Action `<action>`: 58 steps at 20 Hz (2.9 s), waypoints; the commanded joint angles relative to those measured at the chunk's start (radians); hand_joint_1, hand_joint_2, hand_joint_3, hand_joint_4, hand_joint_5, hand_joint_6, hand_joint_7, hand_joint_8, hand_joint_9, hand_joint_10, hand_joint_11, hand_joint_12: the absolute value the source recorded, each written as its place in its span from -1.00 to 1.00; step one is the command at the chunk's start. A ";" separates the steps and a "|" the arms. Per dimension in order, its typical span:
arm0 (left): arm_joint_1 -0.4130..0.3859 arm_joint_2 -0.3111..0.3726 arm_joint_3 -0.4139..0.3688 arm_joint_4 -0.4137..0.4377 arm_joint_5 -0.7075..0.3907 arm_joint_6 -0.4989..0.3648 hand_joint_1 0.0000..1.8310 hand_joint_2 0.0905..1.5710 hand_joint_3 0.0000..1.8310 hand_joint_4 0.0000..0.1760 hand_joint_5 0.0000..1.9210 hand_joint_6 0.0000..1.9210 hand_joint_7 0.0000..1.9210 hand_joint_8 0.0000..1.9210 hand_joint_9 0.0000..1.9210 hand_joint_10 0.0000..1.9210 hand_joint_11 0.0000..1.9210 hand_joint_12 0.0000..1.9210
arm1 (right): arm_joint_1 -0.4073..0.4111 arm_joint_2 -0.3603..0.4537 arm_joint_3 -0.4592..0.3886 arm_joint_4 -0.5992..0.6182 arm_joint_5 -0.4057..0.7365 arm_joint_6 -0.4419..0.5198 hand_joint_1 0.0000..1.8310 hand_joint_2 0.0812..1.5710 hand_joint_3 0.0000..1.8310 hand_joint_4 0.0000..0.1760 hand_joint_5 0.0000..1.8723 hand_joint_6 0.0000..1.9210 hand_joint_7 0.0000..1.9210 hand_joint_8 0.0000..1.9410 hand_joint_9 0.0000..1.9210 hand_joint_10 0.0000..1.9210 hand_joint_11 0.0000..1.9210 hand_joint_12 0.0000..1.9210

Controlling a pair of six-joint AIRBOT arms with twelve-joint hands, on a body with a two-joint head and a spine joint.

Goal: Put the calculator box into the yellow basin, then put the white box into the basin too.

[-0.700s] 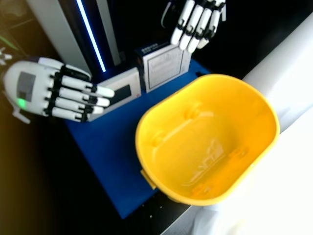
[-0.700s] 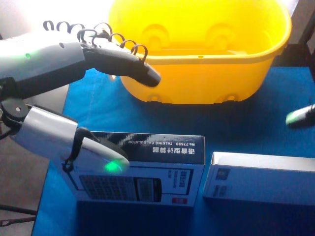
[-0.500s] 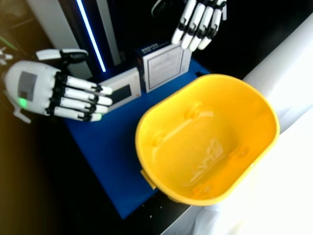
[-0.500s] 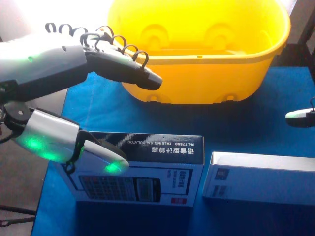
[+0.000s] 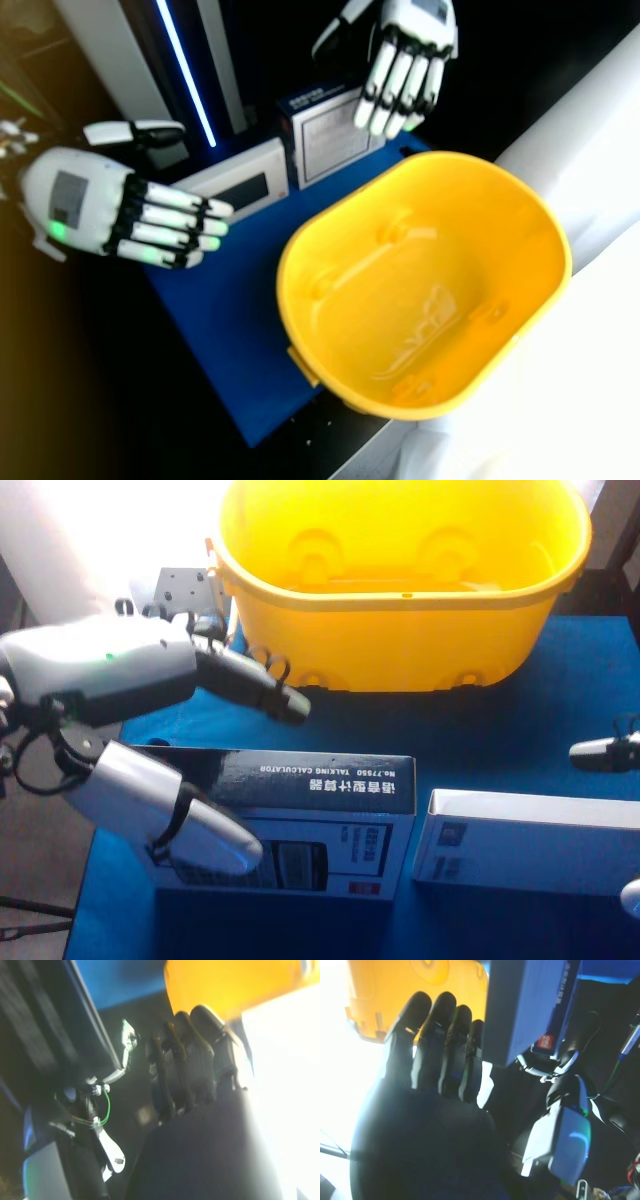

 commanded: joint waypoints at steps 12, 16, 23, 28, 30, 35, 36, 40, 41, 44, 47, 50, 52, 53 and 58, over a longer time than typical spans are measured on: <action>0.069 -0.059 0.056 -0.086 -0.080 -0.005 0.23 0.43 -0.99 -1.00 -0.10 -0.05 -0.02 -0.95 -0.17 -0.56 -0.53 0.42 | 0.049 -0.060 0.041 0.004 -0.019 0.008 0.34 0.45 -1.00 -1.00 -0.05 0.01 -0.06 0.36 0.00 0.43 -0.03 0.78; 0.104 -0.046 0.062 -0.183 -0.204 -0.005 0.48 0.48 -1.00 -1.00 -0.25 0.24 -0.13 0.25 -0.11 0.48 -0.17 0.60 | 0.057 -0.060 0.040 0.003 -0.044 0.009 0.33 0.46 -1.00 -1.00 -0.08 0.09 -0.03 0.33 0.03 0.45 -0.02 0.80; 0.115 0.003 0.038 -0.279 -0.462 -0.006 0.48 0.47 -1.00 -1.00 -0.16 0.19 -0.11 0.27 -0.15 0.46 -0.32 0.60 | 0.056 -0.060 0.032 0.003 -0.144 0.040 0.32 0.44 -1.00 -1.00 -0.05 0.10 -0.03 0.25 -0.01 0.34 -0.10 0.72; 0.066 0.022 0.015 -0.314 -0.595 0.071 0.50 0.42 -1.00 -1.00 -0.14 0.07 -0.02 0.13 -0.02 0.38 -0.20 0.52 | 0.056 -0.060 0.030 0.012 -0.172 0.042 0.33 0.43 -1.00 -1.00 -0.06 0.15 0.03 0.12 0.07 0.16 0.00 0.55; 0.006 0.018 0.016 -0.305 -0.629 0.110 0.46 0.44 -1.00 -1.00 -0.14 0.10 -0.04 0.16 -0.08 0.36 -0.20 0.46 | 0.054 -0.062 0.030 0.017 -0.172 0.042 0.35 0.41 -1.00 -1.00 -0.03 0.03 0.05 0.16 0.11 0.35 0.05 0.72; -0.132 -0.029 0.065 -0.290 -0.658 0.160 0.33 0.56 -1.00 -1.00 -0.24 0.08 -0.19 0.65 -0.09 0.61 -0.17 0.92 | 0.053 -0.074 0.041 0.027 -0.169 0.042 0.33 0.42 -1.00 -1.00 -0.01 0.08 0.01 0.15 -0.05 0.10 -0.26 0.63; -0.162 -0.041 0.076 -0.288 -0.658 0.173 0.32 0.55 -1.00 -1.00 -0.23 0.09 -0.17 0.64 -0.08 0.63 -0.16 0.94 | 0.053 -0.079 0.045 0.028 -0.167 0.042 0.33 0.41 -1.00 -1.00 0.00 0.05 0.01 0.14 -0.03 0.11 -0.23 0.65; -0.276 -0.098 0.137 -0.284 -0.630 0.200 0.32 0.57 -1.00 -1.00 -0.24 0.07 -0.21 0.68 -0.09 0.63 -0.17 0.94 | 0.054 -0.100 0.057 0.028 -0.144 0.042 0.37 0.44 -1.00 -1.00 0.00 -0.10 -0.05 0.41 -0.04 0.60 -0.10 0.90; -0.300 -0.114 0.151 -0.284 -0.609 0.211 0.32 0.57 -1.00 -1.00 -0.25 0.09 -0.20 0.67 -0.09 0.64 -0.17 0.94 | 0.057 -0.106 0.058 0.027 -0.139 0.042 0.36 0.46 -1.00 -1.00 -0.02 -0.11 -0.08 0.49 0.04 0.70 0.01 0.97; -0.347 -0.166 0.205 -0.285 -0.541 0.214 0.32 0.57 -1.00 -1.00 -0.25 0.09 -0.20 0.67 -0.09 0.64 -0.17 0.94 | 0.073 -0.119 0.062 0.012 -0.117 0.042 0.37 0.45 -1.00 -1.00 -0.04 -0.08 -0.03 0.43 0.14 0.62 0.15 0.91; -0.399 -0.238 0.292 -0.289 -0.423 0.214 0.48 0.43 -1.00 -1.00 -0.11 0.11 -0.07 0.19 -0.12 0.37 -0.30 0.52 | 0.114 -0.139 0.079 -0.023 -0.067 0.042 0.37 0.37 -1.00 -1.00 0.07 -0.10 0.10 0.09 0.16 0.24 0.08 0.63; -0.428 -0.311 0.371 -0.301 -0.306 0.240 0.49 0.43 -1.00 -1.00 -0.08 0.14 -0.08 0.13 -0.13 0.41 -0.37 0.57 | 0.124 -0.144 0.083 -0.032 -0.061 0.042 0.38 0.37 -1.00 -1.00 0.03 0.00 0.07 0.04 0.10 0.19 0.02 0.59; -0.438 -0.378 0.437 -0.325 -0.212 0.286 0.46 0.45 -1.00 -1.00 -0.09 0.16 -0.04 0.14 -0.24 0.42 -0.61 0.73 | 0.125 -0.145 0.084 -0.035 -0.059 0.042 0.36 0.37 -1.00 -1.00 0.06 -0.07 0.08 0.10 0.14 0.21 0.05 0.62; -0.440 -0.408 0.470 -0.331 -0.172 0.294 0.48 0.46 -1.00 -1.00 -0.18 0.18 -0.07 0.21 -0.19 0.48 -0.42 0.65 | 0.126 -0.146 0.085 -0.036 -0.058 0.042 0.36 0.37 -1.00 -1.00 0.07 -0.08 0.09 0.08 0.15 0.20 0.06 0.61; -0.439 -0.520 0.583 -0.335 -0.032 0.314 0.48 0.47 -1.00 -1.00 -0.20 0.21 -0.11 0.29 -0.16 0.46 -0.37 0.66 | 0.134 -0.147 0.088 -0.046 -0.052 0.042 0.35 0.39 -1.00 -1.00 0.02 0.01 0.06 0.11 0.11 0.18 0.02 0.60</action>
